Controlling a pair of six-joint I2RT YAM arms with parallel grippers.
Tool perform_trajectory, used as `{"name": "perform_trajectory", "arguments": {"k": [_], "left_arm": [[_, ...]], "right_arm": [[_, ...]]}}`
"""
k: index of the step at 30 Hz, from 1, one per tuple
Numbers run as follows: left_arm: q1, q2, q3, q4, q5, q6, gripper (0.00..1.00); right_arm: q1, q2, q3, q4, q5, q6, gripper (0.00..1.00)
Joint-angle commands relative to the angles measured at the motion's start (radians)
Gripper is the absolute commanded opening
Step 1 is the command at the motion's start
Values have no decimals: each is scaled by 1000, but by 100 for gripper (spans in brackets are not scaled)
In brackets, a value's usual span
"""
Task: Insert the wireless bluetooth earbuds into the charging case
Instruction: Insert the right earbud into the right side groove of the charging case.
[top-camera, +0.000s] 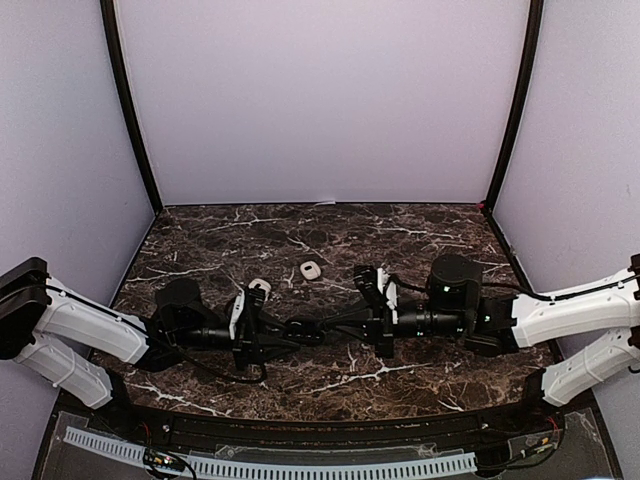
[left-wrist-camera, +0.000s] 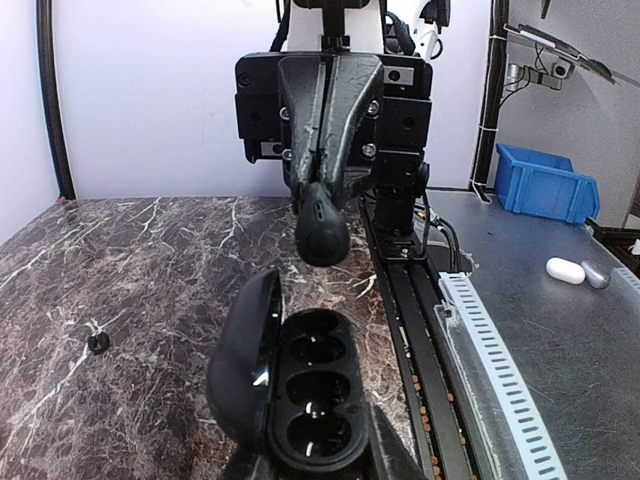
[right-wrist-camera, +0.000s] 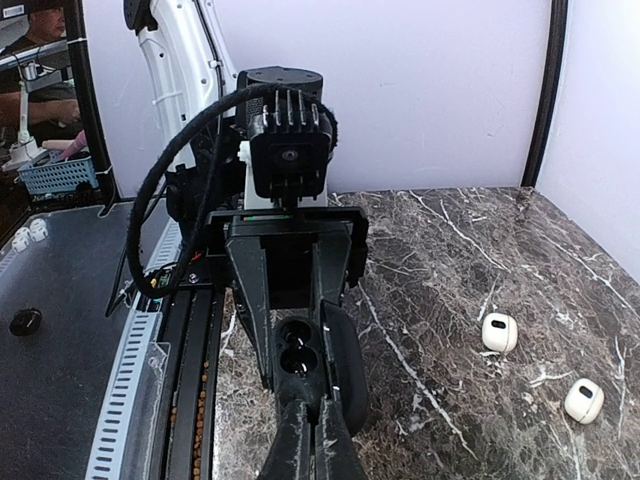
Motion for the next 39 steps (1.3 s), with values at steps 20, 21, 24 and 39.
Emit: {"name": "perform_trajectory", "arguments": {"k": [20,21,24,39], "left_arm": [[-12,-24,-5,30,0,10,16],[-12,-26,-6,28,-1,10,16],[-12,-26,-7,26,-3,10,16],[-14,-17,-13,37,-5,3,16]], "right_arm": [[62,82,76,-69,95,-75,0],[62,82,76,-76,99,-78,0],[65,78,81,-99,114,-89,0],[68,-47,-1,-20,149,-50,29]]}}
